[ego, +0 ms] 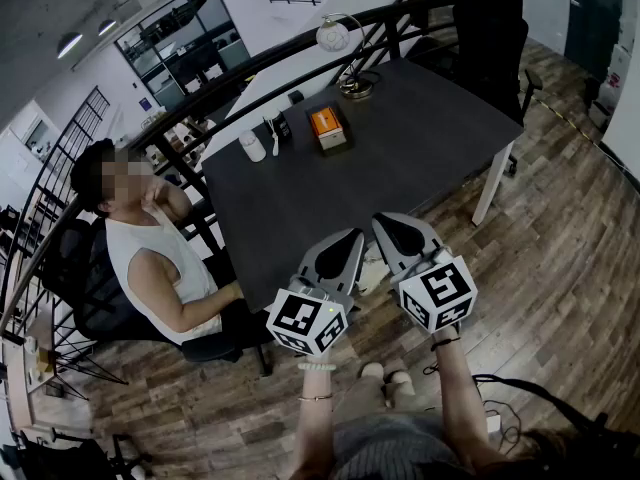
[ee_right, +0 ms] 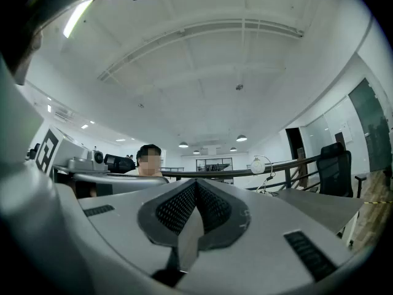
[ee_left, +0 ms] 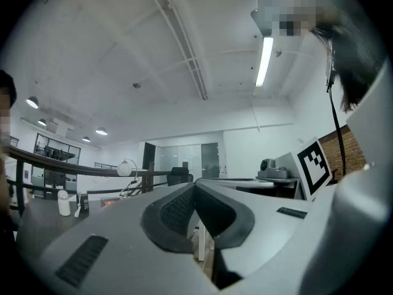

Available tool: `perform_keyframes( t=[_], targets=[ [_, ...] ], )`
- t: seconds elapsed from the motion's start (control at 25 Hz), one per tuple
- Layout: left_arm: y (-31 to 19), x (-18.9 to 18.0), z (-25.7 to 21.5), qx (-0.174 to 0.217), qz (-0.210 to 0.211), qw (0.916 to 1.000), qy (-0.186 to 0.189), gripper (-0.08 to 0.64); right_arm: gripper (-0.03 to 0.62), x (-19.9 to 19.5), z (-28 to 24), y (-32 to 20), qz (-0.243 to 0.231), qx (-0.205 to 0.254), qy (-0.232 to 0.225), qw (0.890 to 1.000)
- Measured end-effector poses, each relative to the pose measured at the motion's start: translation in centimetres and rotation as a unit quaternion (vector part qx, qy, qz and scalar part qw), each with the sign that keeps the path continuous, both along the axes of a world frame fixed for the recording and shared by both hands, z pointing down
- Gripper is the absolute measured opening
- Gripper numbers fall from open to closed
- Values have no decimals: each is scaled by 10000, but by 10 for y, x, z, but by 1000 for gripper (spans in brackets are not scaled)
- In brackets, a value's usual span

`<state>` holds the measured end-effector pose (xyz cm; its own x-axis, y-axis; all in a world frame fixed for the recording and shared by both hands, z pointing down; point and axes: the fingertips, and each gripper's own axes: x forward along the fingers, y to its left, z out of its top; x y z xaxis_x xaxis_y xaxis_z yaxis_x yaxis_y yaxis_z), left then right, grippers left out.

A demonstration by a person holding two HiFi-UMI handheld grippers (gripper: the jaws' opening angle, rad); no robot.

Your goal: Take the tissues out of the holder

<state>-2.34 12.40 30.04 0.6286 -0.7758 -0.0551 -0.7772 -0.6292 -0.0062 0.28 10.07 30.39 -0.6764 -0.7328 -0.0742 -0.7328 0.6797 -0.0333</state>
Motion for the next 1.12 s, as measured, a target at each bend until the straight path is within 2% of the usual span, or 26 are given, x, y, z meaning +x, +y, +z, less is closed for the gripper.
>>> perform_keyframes(
  t=[0.28, 0.84, 1.12],
  targets=[
    [-3, 1, 3, -10, -115, 9999, 45, 8, 14, 2, 2, 0, -69, 5, 74, 9999],
    [-20, -4, 5, -133, -266, 9994, -181, 8, 14, 0, 10, -20, -144, -207, -163, 9996],
    [-42, -8, 10, -147, -269, 9995, -99, 8, 14, -8, 14, -38, -275, -261, -210, 9991]
  ],
)
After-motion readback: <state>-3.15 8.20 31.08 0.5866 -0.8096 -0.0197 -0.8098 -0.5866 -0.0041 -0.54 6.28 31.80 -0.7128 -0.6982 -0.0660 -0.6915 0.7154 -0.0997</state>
